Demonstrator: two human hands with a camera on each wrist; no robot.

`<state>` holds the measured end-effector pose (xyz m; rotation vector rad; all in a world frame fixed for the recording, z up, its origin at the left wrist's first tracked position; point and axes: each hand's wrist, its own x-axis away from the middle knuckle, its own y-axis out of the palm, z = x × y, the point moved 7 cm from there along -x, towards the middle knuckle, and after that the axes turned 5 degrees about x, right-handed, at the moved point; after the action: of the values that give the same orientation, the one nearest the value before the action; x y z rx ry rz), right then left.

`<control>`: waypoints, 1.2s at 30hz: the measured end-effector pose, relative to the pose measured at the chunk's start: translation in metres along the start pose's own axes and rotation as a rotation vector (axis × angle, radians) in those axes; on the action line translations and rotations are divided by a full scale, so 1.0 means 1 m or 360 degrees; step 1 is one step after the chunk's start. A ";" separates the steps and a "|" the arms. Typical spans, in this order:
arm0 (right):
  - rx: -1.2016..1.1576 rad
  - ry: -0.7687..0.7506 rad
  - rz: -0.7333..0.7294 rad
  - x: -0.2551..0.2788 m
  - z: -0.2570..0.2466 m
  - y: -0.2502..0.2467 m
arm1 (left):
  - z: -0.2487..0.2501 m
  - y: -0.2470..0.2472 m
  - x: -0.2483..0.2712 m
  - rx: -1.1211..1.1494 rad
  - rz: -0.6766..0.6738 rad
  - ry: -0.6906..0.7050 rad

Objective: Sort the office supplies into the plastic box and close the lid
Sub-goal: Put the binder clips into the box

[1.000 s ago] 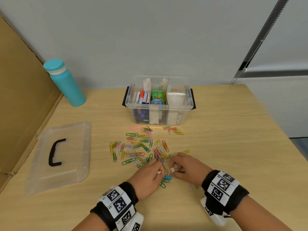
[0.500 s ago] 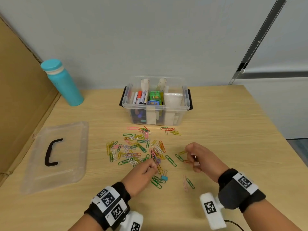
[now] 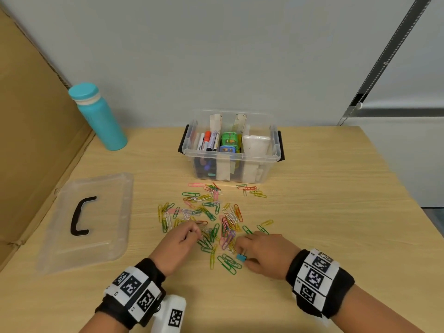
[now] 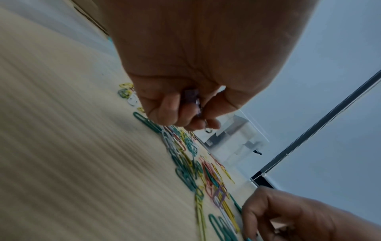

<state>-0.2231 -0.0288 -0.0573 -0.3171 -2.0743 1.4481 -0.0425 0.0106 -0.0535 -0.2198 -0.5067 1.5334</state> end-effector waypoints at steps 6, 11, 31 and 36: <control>-0.0737 0.0153 0.0156 0.003 0.019 -0.043 | 0.004 -0.027 -0.005 0.0064 0.0173 0.0011; -0.1032 0.0295 0.0672 0.008 0.054 -0.143 | 0.006 -0.055 -0.007 0.0128 0.0306 -0.0035; -0.0663 0.0955 0.0481 -0.117 0.153 -0.228 | -0.003 -0.080 -0.008 0.0161 0.0372 -0.0116; -0.0548 0.0863 0.0912 -0.080 0.137 -0.211 | 0.014 -0.090 -0.023 0.0126 0.0406 -0.0045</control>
<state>-0.2110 -0.2554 0.0772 -1.3698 -1.8276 1.0989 0.0329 -0.0184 -0.0048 -0.2076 -0.4519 1.8041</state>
